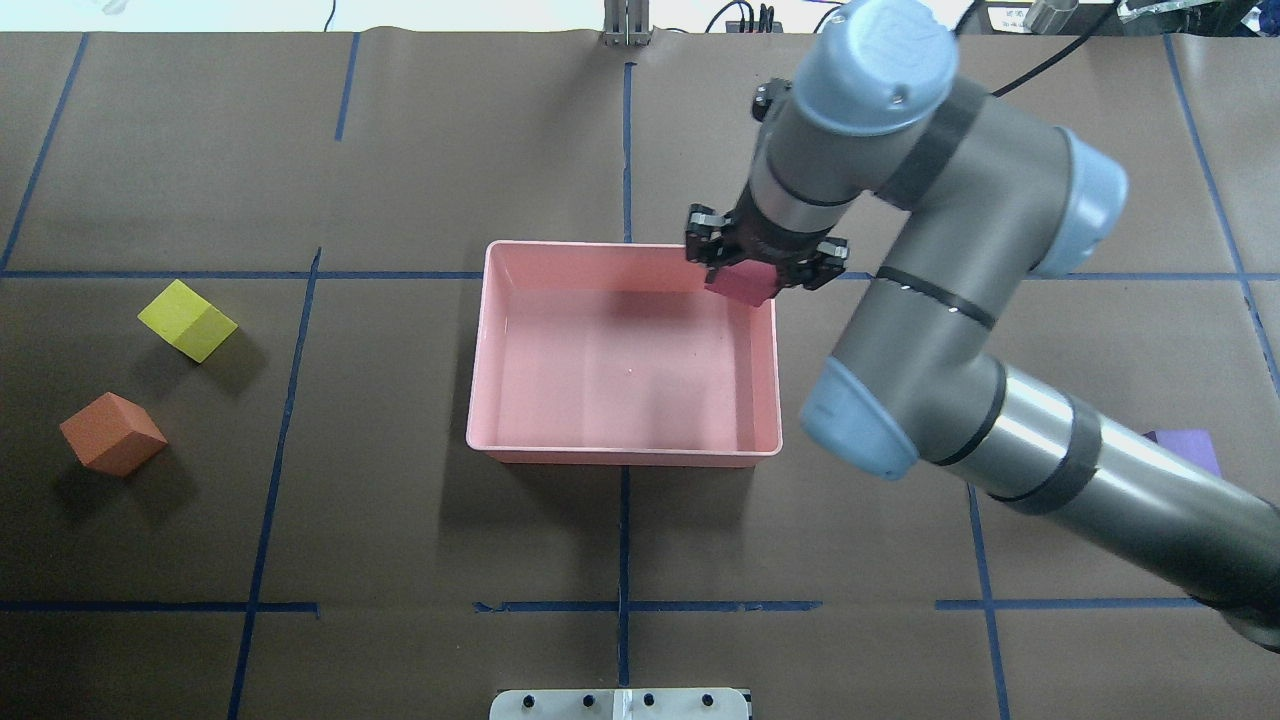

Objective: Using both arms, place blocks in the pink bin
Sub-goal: 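Carry the pink cube with the right gripper into the pink bin, then open the right gripper and withdraw while the left arm reaches toward the yellow cube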

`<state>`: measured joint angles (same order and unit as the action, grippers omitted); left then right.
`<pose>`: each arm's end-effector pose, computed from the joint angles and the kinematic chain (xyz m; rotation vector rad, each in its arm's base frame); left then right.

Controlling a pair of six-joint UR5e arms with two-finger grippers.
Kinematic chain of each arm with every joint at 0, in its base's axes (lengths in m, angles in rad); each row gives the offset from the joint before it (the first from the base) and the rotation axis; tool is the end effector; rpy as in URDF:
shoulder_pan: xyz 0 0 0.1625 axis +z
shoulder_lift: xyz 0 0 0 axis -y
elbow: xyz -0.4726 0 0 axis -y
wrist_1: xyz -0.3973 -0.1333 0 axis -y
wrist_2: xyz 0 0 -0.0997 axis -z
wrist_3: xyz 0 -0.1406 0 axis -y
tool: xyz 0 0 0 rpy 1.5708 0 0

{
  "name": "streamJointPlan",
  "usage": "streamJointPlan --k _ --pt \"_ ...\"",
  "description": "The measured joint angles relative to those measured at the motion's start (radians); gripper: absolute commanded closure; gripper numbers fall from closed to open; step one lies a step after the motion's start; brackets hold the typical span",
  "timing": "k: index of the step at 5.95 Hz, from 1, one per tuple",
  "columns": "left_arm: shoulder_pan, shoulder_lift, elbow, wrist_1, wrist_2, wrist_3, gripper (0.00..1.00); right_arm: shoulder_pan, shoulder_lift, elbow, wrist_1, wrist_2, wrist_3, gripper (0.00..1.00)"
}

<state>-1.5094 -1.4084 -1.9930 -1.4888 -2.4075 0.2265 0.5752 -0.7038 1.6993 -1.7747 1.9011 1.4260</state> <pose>-0.0029 -0.4233 0.6019 0.2367 0.8220 0.3446 -0.5742 -0.4768 0.1575 -0.0165 -0.8464 0.2738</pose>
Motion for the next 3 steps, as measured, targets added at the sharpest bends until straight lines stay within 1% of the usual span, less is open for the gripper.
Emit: streamJointPlan --k 1,2,3 --pt "0.001 -0.036 0.009 0.003 -0.018 -0.039 0.0 -0.027 0.026 -0.017 -0.005 -0.028 0.014 0.0" --pt "0.002 -0.066 0.019 0.003 -0.021 -0.088 0.0 -0.033 0.022 -0.001 -0.007 -0.036 0.013 0.0" --pt "0.008 -0.093 0.037 0.0 -0.023 -0.123 0.0 -0.013 0.001 0.022 -0.009 -0.023 -0.026 0.0"
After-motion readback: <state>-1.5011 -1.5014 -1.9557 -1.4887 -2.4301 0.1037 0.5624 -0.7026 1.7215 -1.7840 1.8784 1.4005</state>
